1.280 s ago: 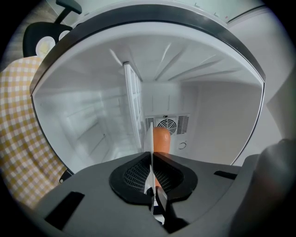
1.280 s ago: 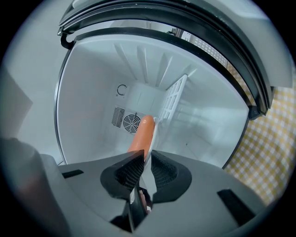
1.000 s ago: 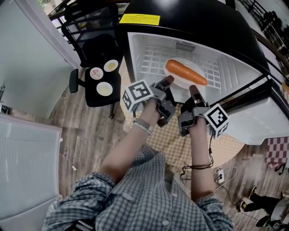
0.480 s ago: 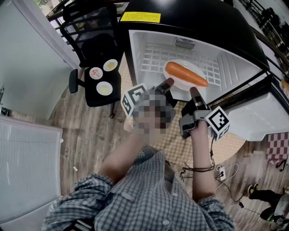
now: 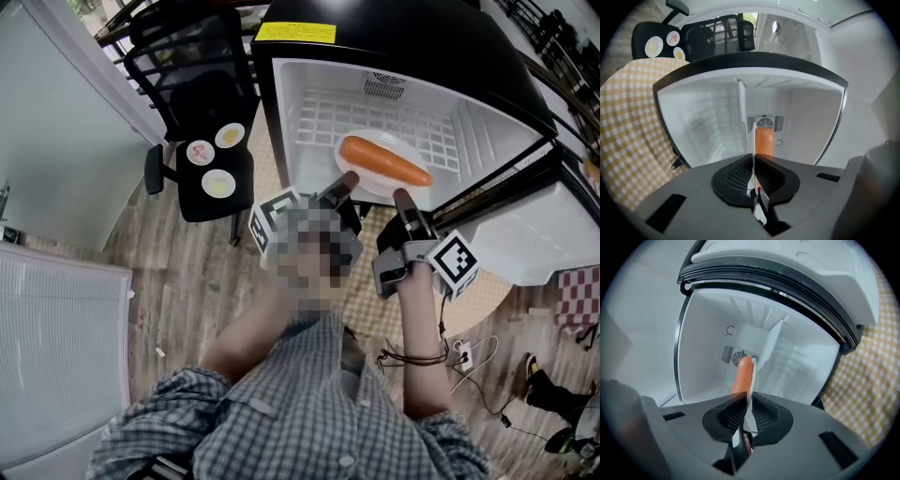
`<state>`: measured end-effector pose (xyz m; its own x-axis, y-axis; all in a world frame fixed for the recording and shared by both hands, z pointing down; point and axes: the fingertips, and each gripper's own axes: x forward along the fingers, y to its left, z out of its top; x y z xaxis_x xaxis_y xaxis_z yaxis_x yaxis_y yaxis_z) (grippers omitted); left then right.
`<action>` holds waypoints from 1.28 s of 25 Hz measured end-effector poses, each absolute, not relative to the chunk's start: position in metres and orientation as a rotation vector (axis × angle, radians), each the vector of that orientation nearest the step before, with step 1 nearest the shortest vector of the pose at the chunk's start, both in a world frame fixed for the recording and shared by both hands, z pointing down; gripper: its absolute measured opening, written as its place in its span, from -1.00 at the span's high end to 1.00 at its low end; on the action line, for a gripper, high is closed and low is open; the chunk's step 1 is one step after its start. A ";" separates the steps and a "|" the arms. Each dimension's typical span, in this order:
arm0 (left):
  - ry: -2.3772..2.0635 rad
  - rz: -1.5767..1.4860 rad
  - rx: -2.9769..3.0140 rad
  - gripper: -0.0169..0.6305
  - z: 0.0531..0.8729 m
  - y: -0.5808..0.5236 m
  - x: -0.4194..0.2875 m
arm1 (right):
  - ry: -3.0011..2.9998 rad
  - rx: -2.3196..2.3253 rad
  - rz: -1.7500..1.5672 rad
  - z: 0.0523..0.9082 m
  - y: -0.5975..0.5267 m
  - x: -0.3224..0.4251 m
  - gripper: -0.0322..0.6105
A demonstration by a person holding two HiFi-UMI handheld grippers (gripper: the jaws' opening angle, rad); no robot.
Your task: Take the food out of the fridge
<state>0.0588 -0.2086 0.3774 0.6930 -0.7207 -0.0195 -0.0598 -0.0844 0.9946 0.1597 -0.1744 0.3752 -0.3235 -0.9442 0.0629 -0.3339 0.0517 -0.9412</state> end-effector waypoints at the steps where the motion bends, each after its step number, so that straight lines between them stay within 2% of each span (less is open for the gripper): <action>1: -0.654 -0.621 1.580 0.90 0.377 -0.206 0.058 | 1.725 -1.287 -1.277 0.375 -0.172 0.159 0.80; 11: -0.644 -0.607 1.609 0.90 0.377 -0.173 0.050 | 1.739 -1.267 -1.304 0.377 -0.140 0.150 0.80; 32: -0.653 -0.577 1.547 0.90 0.433 -0.135 0.040 | 1.756 -1.297 -1.405 0.431 -0.104 0.141 0.80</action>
<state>0.0396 -0.1352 0.4326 0.7099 -0.7040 0.0196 -0.0674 -0.0401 0.9969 0.1410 -0.1044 0.4314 -0.3919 -0.9076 0.1504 -0.3456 -0.0063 -0.9384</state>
